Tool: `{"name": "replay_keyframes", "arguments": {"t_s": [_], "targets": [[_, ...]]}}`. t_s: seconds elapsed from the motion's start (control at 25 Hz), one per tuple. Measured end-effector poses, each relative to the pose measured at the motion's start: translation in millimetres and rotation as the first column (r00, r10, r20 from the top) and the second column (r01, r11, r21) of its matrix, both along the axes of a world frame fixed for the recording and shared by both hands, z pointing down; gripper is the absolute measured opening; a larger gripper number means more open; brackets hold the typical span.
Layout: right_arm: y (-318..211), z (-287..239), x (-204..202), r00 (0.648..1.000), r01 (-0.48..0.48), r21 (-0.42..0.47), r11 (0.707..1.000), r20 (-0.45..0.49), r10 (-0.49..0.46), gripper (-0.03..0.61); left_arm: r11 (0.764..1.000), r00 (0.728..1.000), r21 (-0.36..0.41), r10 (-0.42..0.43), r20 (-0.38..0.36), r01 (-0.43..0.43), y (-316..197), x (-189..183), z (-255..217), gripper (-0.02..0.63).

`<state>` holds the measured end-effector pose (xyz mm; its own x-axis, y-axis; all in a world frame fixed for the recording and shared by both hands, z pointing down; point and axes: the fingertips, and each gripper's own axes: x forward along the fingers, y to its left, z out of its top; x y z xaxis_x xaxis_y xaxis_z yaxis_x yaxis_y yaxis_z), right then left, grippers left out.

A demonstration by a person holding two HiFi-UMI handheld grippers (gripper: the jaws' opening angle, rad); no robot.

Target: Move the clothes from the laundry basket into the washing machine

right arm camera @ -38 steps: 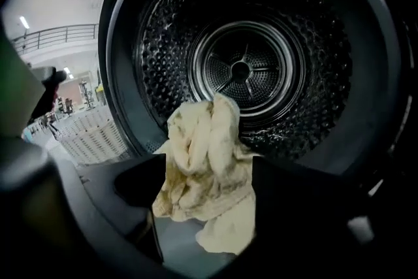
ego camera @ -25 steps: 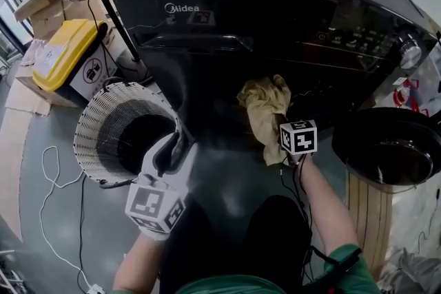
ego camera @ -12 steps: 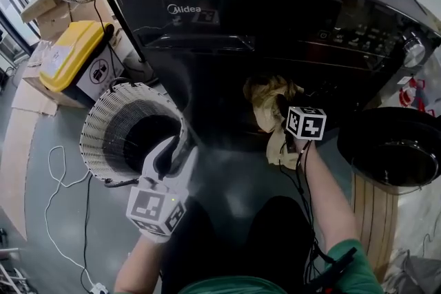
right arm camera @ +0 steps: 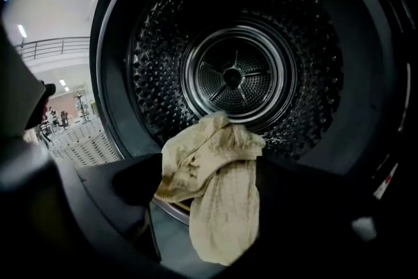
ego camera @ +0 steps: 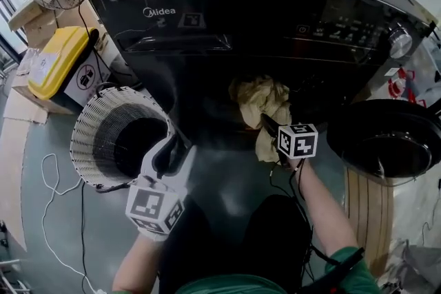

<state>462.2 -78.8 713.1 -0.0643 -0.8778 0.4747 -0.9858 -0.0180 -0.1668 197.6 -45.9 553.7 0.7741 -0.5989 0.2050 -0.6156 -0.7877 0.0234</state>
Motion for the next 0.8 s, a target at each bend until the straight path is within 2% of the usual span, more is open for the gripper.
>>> {"name": "replay_keyframes", "arguments": {"t_s": [0.12,0.32,0.36,0.4,0.44,0.52,0.64,0.8], "targets": [[-1.1,32.7,-11.1,0.999,0.022,-0.081,0.996,-0.028,-0.025,0.46,1.0,1.0,-0.004,0.007,0.005,-0.007,0.5,2.7,1.3,0.175],[-6.7,52.4,-4.0,0.991,-0.018,-0.154,0.988,-0.132,-0.002,0.454,1.0,1.0,-0.008,-0.008,0.007,0.008,-2.8,-4.5,0.2,0.175],[-6.9,51.7,-3.9,0.99,-0.016,-0.16,0.987,-0.14,-0.007,0.424,1.0,1.0,-0.008,-0.014,0.007,0.014,-3.8,-7.0,0.1,0.175],[-7.5,50.2,-5.1,0.989,-0.006,-0.164,0.986,-0.145,-0.018,0.331,1.0,1.0,-0.009,-0.021,0.005,0.021,-4.7,-9.8,-0.2,0.175],[-9.2,47.6,-7.0,0.988,0.007,-0.165,0.986,-0.149,-0.032,0.266,1.0,1.0,-0.01,-0.028,0.002,0.028,-5.6,-12.6,-0.8,0.175],[-16.1,37.3,-9.9,0.986,0.031,-0.149,0.988,-0.16,-0.055,0.184,0.999,0.999,-0.009,-0.039,-0.002,0.039,-6.3,-17.4,-2.6,0.175],[-36.1,8.0,-7.1,0.985,0.036,-0.069,0.997,-0.165,-0.047,0.124,0.999,0.999,-0.005,-0.05,-0.002,0.05,-5.4,-24.1,-5.1,0.175],[-72.4,-19.0,5.1,0.978,0.013,0.02,1.0,-0.209,-0.008,0.115,0.997,0.997,-0.001,-0.075,0.0,0.075,-5.0,-35.7,-6.8,0.175]]}}
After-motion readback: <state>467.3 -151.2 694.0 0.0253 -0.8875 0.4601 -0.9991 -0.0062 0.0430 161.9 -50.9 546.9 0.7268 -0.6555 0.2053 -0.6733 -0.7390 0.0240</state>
